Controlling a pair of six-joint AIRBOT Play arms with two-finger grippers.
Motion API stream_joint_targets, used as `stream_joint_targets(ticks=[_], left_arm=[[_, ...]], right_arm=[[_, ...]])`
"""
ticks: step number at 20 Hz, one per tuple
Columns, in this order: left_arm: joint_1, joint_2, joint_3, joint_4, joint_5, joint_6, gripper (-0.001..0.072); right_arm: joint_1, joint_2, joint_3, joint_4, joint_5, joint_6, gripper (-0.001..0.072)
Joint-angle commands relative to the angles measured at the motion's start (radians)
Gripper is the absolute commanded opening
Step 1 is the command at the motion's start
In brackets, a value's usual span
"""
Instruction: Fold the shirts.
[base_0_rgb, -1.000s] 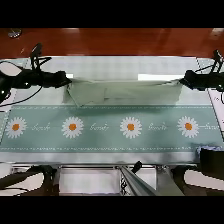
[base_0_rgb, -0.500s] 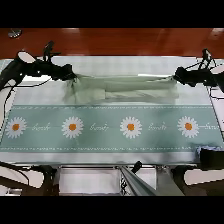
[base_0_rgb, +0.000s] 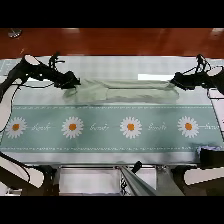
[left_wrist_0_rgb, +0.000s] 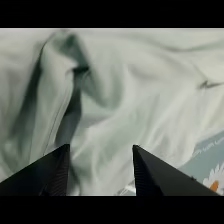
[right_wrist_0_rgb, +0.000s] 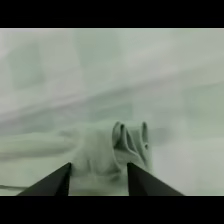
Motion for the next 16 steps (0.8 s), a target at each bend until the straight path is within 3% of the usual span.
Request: stream_joint_targets(ticks=[1, 3, 7, 10, 13, 16], left_arm=[[0.053, -0.003, 0.003, 0.004, -0.192, -0.006, 0.0477], [0.073, 0.014, 0.003, 0.003, -0.235, -0.005, 0.0476], [0.072, 0.093, 0.003, -0.007, -0.199, 0.017, 0.0477], [0.063, 0.153, 0.003, -0.023, -0.160, 0.017, 0.0476], [0.048, 0.201, 0.003, -0.040, -0.136, 0.017, 0.0476], [0.029, 0.235, 0.003, -0.042, -0.126, 0.016, 0.0473]], right_arm=[[-0.029, 0.057, 0.000, -0.177, 0.055, 0.005, 0.0468], [-0.067, 0.085, 0.000, -0.214, 0.097, 0.017, 0.0503], [-0.177, 0.041, -0.001, 0.079, 0.229, -0.077, 0.0604], [-0.184, -0.033, -0.001, 0.193, 0.312, -0.104, 0.0607], [-0.137, -0.109, -0.001, 0.290, 0.311, -0.112, 0.0607], [-0.068, -0.155, -0.001, 0.397, 0.196, -0.110, 0.0593]])
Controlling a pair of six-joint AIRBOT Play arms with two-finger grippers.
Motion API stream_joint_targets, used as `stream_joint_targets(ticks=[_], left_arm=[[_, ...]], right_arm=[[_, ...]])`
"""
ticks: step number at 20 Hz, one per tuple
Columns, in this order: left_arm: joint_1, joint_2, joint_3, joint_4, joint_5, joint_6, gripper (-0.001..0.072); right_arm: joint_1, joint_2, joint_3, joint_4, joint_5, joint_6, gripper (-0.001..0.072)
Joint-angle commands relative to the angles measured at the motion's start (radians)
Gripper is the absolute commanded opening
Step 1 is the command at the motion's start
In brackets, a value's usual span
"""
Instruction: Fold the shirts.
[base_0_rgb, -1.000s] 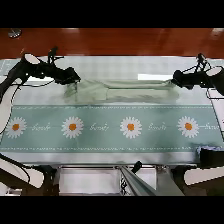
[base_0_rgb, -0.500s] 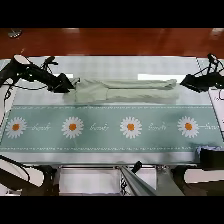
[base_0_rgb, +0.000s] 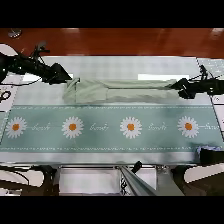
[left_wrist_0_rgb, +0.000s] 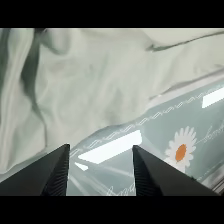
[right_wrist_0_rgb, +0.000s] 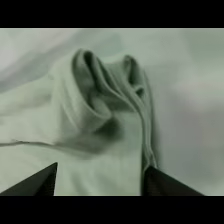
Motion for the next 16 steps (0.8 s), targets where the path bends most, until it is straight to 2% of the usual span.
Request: stream_joint_targets(ticks=[1, 3, 4, 6, 7, 8, 13, 14, 15, 16], left_arm=[[-0.021, 0.044, 0.001, -0.012, 0.018, -0.001, 0.0473], [-0.032, 0.056, 0.001, -0.029, 0.018, -0.001, 0.0472], [-0.037, 0.058, 0.001, -0.039, 0.018, 0.000, 0.0472], [-0.049, 0.058, 0.001, -0.059, 0.023, -0.001, 0.0472], [-0.055, 0.058, 0.001, -0.064, 0.026, -0.001, 0.0471], [-0.060, 0.058, 0.001, -0.067, 0.026, -0.001, 0.0469], [-0.120, 0.059, 0.001, -0.067, 0.055, -0.019, 0.0452], [-0.144, 0.059, 0.001, -0.067, 0.081, -0.034, 0.0407], [-0.176, 0.059, 0.001, -0.068, 0.113, -0.039, 0.0272], [-0.214, 0.059, 0.001, -0.067, 0.147, -0.039, 0.0173]], right_arm=[[0.071, -0.052, -0.001, 0.140, -0.123, -0.005, 0.0587], [0.114, -0.052, -0.001, 0.208, -0.222, -0.002, 0.0563], [0.131, -0.052, -0.001, 0.235, -0.252, -0.001, 0.0438], [0.157, -0.052, -0.001, 0.259, -0.270, 0.001, 0.0133], [0.165, -0.050, -0.001, 0.258, -0.264, 0.000, 0.0038], [0.171, -0.045, -0.001, 0.258, -0.252, -0.003, 0.0016], [0.171, 0.092, -0.001, 0.190, -0.134, -0.078, 0.0016], [0.171, 0.138, -0.001, 0.151, -0.119, -0.077, 0.0016], [0.171, 0.192, -0.001, 0.111, -0.104, -0.077, 0.0015], [0.172, 0.240, -0.001, 0.089, -0.087, -0.074, 0.0015]])
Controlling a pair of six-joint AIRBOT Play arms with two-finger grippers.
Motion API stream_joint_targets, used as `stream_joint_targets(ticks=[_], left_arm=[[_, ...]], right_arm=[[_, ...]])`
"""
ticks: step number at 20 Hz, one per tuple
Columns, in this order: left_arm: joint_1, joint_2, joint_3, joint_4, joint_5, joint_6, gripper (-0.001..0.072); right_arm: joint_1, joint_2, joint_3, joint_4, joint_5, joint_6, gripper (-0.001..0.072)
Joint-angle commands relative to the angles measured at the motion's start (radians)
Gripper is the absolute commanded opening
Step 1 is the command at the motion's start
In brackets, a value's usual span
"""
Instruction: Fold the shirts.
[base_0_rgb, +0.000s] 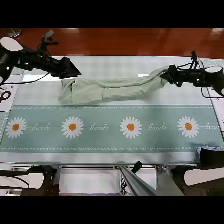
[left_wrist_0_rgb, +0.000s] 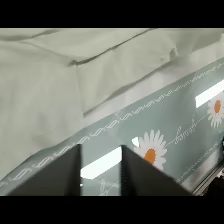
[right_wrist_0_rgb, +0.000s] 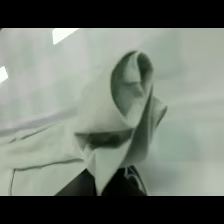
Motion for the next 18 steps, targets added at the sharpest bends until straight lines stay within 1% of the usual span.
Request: stream_joint_targets(ticks=[1, 3, 4, 7, 10, 13, 16, 18], left_arm=[[-0.110, 0.000, 0.000, -0.003, 0.111, -0.018, 0.0128], [-0.209, 0.000, 0.000, -0.003, 0.195, -0.031, 0.0045], [-0.263, -0.001, 0.000, -0.002, 0.237, -0.033, 0.0026], [-0.407, -0.012, -0.003, -0.002, 0.336, -0.047, 0.0025], [-0.536, -0.042, -0.003, -0.002, 0.454, -0.051, 0.0025], [-0.632, -0.083, -0.002, -0.003, 0.560, -0.113, 0.0025], [-0.702, -0.128, -0.002, -0.003, 0.601, -0.127, 0.0026], [-0.745, -0.161, -0.002, -0.003, 0.599, -0.168, 0.0025]], right_arm=[[0.003, 0.161, 0.000, -0.099, 0.069, -0.011, 0.0015], [0.003, 0.246, 0.000, -0.122, 0.097, 0.002, 0.0016], [0.003, 0.282, 0.000, -0.127, 0.115, 0.010, 0.0015], [0.003, 0.387, 0.000, -0.154, 0.186, 0.043, 0.0015], [0.003, 0.484, 0.000, -0.216, 0.272, 0.101, 0.0016], [0.003, 0.580, 0.000, -0.301, 0.350, 0.170, 0.0015], [0.003, 0.660, 0.000, -0.367, 0.403, 0.213, 0.0015], [0.003, 0.702, 0.000, -0.405, 0.413, 0.233, 0.0016]])
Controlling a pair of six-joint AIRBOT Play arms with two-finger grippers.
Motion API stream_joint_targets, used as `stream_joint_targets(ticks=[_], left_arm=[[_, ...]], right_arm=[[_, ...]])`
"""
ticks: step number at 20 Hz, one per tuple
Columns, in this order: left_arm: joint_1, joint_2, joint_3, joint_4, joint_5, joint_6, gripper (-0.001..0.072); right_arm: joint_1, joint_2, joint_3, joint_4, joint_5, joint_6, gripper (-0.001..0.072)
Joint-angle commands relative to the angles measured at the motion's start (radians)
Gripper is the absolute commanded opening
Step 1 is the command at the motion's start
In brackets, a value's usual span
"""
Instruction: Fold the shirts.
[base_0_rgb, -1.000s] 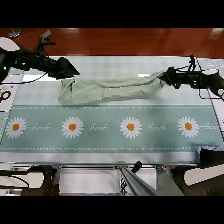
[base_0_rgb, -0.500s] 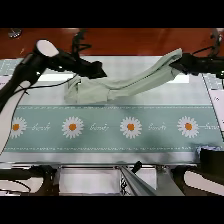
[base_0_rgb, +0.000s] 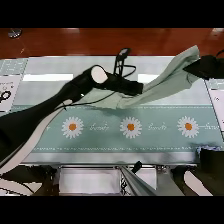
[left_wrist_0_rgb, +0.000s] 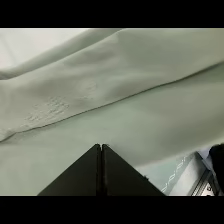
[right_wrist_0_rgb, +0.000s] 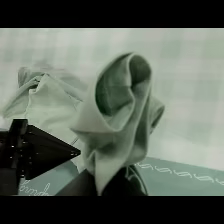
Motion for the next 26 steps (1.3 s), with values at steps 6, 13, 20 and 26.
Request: stream_joint_targets(ticks=[6, 13, 20, 26], left_arm=[[-0.175, -0.140, 0.002, -0.111, 0.092, -0.085, 0.0026], [0.021, -0.041, 0.003, -0.100, 0.053, -0.001, 0.0023], [0.295, 0.368, 0.003, 0.191, -0.069, -0.002, 0.0023], [0.439, 0.708, 0.003, 0.262, -0.199, -0.003, 0.0024]], right_arm=[[0.001, 0.115, 0.001, -0.092, 0.051, 0.071, 0.0016], [0.013, 0.115, -0.031, -0.179, 0.014, 0.069, 0.0015], [0.378, -0.024, -0.093, -0.203, -0.379, 0.157, 0.0015], [0.678, -0.334, -0.093, -0.149, -0.696, 0.222, 0.0015]])
